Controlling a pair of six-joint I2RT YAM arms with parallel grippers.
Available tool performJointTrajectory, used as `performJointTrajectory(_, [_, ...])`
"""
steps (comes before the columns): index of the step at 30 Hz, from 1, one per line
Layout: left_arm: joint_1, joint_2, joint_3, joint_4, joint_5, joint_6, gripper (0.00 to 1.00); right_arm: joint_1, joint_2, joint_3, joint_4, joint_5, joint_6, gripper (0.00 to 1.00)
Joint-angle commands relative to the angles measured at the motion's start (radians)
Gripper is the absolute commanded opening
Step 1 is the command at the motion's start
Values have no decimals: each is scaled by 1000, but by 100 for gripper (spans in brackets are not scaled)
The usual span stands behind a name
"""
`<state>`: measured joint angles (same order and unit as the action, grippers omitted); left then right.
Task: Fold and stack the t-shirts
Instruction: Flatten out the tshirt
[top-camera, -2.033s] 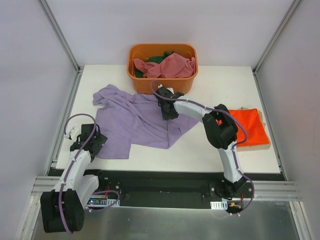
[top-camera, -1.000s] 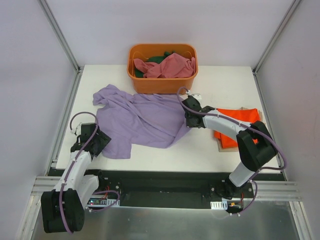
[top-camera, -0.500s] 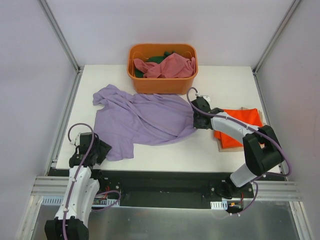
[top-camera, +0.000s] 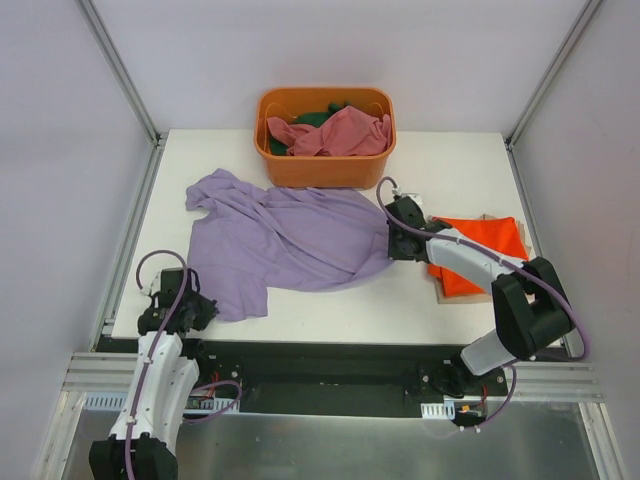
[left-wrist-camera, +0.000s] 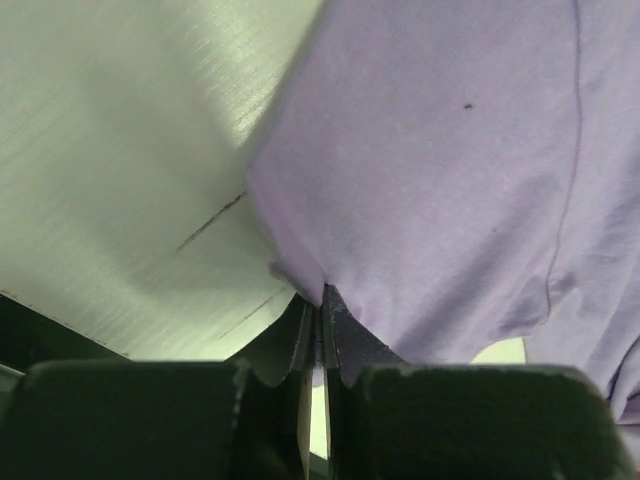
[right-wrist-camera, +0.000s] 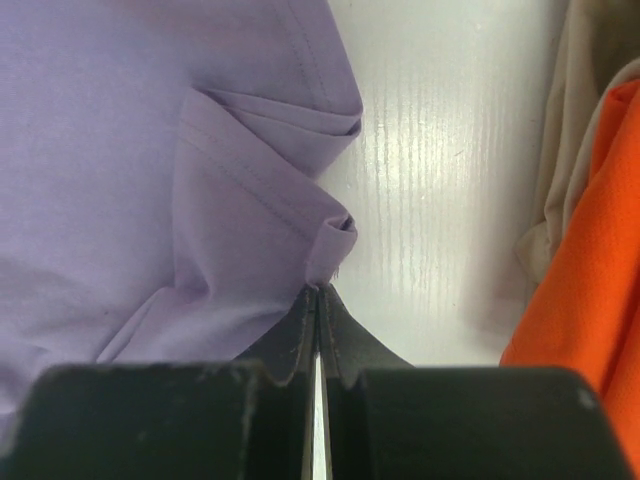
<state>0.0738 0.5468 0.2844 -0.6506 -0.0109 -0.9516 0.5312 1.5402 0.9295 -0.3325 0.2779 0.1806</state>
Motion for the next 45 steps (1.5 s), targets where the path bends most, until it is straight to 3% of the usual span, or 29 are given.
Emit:
performJointTrajectory(1, [7,-42,108,-12,-35,36,0,-7,-113,-12,3,9,-16,1])
performJointTrajectory(10, [7,-59,490,46,-90,120,0,-7,-423,101,-28,46,-95,1])
performJointTrajectory(16, [7,-18,832,120,-136,181,0,-7,-594,250,-74,27,-135,1])
performJointTrajectory(24, [7,171,1356,184,-26,309,0,-5,-669,636,-247,-45,-227,0])
performJointTrajectory(34, [7,375,1952,186,104,419,0,-5,-618,1192,-445,-313,-262,1])
performJointTrajectory(38, [7,412,2062,216,133,435,0,-5,-630,1243,-442,-349,-253,1])
performJointTrajectory(45, [7,476,1980,285,180,458,0,-7,-626,1123,-419,-125,-303,1])
